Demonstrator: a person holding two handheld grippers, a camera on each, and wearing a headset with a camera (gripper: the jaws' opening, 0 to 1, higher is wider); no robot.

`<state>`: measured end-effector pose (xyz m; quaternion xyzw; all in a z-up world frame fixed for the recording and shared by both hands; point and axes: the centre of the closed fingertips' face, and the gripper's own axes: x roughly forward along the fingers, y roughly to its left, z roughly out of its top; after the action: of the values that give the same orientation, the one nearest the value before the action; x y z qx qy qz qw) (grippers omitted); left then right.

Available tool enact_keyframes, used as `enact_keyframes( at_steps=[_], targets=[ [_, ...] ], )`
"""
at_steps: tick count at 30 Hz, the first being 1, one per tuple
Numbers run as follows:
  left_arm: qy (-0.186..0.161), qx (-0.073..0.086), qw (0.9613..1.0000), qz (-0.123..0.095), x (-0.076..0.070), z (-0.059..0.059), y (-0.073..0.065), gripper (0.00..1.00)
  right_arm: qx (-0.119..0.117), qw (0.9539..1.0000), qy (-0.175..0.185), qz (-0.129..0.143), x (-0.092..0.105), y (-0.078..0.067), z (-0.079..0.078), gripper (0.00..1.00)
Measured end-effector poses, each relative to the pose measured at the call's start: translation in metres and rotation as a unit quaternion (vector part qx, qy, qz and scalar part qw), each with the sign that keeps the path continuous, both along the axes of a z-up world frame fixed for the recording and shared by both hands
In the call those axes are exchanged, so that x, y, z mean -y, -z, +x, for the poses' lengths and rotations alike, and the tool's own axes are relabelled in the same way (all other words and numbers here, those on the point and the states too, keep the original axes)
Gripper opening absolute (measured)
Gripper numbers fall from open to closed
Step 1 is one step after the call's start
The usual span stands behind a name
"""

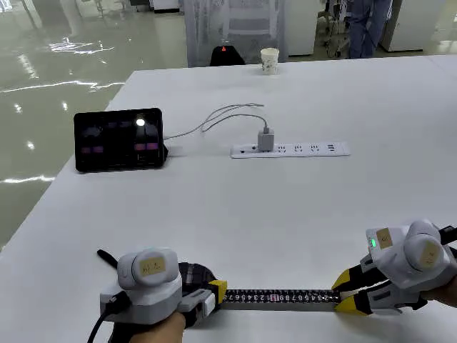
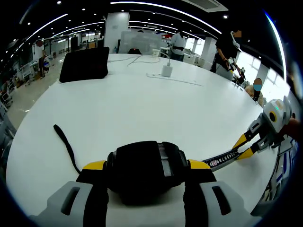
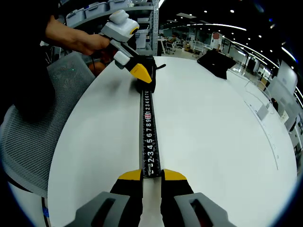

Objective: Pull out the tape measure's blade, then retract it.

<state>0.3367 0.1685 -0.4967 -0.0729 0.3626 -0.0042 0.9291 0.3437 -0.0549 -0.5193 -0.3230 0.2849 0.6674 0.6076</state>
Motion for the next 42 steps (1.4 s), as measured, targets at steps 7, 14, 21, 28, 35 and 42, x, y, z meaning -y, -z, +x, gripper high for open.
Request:
enact_keyframes(
  at_steps=[7, 14, 21, 28, 35, 42],
  targets=[
    [0.0, -0.001, 1.0, -0.001, 0.0, 0.0, 0.0, 0.59, 0.0, 1.0, -0.001, 0.002, -0.005, 0.0, 0.0, 0.1],
    [-0.001, -0.001, 1.0, -0.002, 0.0, 0.0, 0.0, 0.59, 0.0, 1.0, -0.002, 0.002, -0.007, 0.0, -0.001, 0.1],
    [-0.001, -0.001, 1.0, -0.003, 0.0, 0.0, 0.0, 0.59, -0.001, 1.0, -0.002, 0.002, -0.008, 0.0, -0.001, 0.1],
    [-0.002, -0.001, 1.0, -0.004, 0.0, 0.0, 0.0, 0.59, -0.002, 1.0, -0.005, 0.005, -0.014, 0.0, -0.002, 0.1],
    [-0.002, -0.002, 1.0, -0.005, 0.0, 0.0, 0.0, 0.59, -0.002, 0.9999, -0.006, 0.009, -0.021, -0.001, -0.002, 0.1],
    [-0.004, -0.002, 1.0, -0.007, 0.0, 0.0, 0.0, 0.59, -0.003, 0.9999, -0.007, 0.012, -0.028, -0.001, -0.003, 0.1]
  ],
)
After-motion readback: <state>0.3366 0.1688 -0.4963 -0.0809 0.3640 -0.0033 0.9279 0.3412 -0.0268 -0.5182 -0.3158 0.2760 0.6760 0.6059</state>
